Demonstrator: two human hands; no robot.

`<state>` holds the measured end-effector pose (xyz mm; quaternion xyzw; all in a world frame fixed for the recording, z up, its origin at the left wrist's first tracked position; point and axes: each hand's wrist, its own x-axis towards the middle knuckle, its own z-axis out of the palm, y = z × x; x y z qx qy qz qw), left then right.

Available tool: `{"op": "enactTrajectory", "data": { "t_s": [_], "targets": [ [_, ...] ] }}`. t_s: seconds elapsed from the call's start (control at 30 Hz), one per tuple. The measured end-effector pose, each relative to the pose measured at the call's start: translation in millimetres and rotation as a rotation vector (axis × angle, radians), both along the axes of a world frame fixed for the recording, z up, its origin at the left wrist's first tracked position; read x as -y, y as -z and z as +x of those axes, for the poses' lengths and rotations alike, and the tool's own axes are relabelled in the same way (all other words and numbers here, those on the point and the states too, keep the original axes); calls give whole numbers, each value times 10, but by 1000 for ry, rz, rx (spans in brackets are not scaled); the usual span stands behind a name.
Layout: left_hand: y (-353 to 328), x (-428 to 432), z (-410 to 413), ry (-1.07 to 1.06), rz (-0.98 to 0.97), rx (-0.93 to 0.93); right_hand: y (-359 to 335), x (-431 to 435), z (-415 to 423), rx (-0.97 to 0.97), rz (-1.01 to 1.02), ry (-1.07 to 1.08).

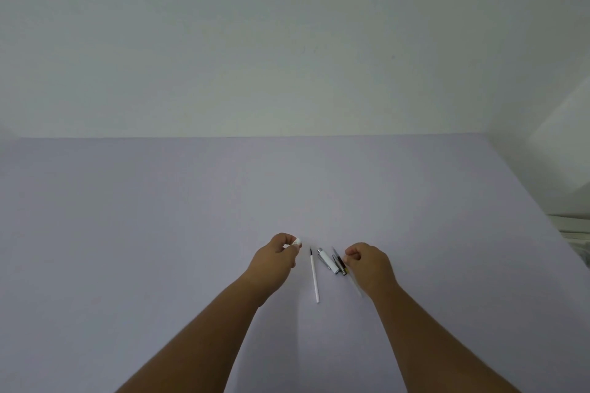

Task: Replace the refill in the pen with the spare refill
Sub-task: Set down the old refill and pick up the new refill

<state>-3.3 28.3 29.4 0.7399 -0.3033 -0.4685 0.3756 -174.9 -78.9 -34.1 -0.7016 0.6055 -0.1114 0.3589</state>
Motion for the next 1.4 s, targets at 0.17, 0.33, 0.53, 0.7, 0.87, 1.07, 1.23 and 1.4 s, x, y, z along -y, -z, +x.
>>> {"op": "enactTrajectory", "data": {
  "t_s": [0.17,0.33,0.53,0.7,0.87,1.07,1.23,1.4],
  "targets": [
    [-2,-40,54,-17,-4,49,-151,-118,215,0,-110,-69],
    [-26,-77,91,-16,-16,103,-163,-477,519,-310,-256,-414],
    [-39,-158,146,5,-27,122,-95,-714,577,-366,-295,-422],
    [-17,-219,166,22,-20,144,-221,-617,620,-35,-78,-88],
    [-28,-203,141,37,-21,149,-603,-415,635,649,161,323],
    [-64,-169,83,45,-27,152,-749,-408,583,760,204,340],
    [-92,-192,43,49,-46,148,-785,-421,537,765,197,341],
    [-146,-198,9,47,-71,147,-789,-445,516,762,223,284]
  ]
}}
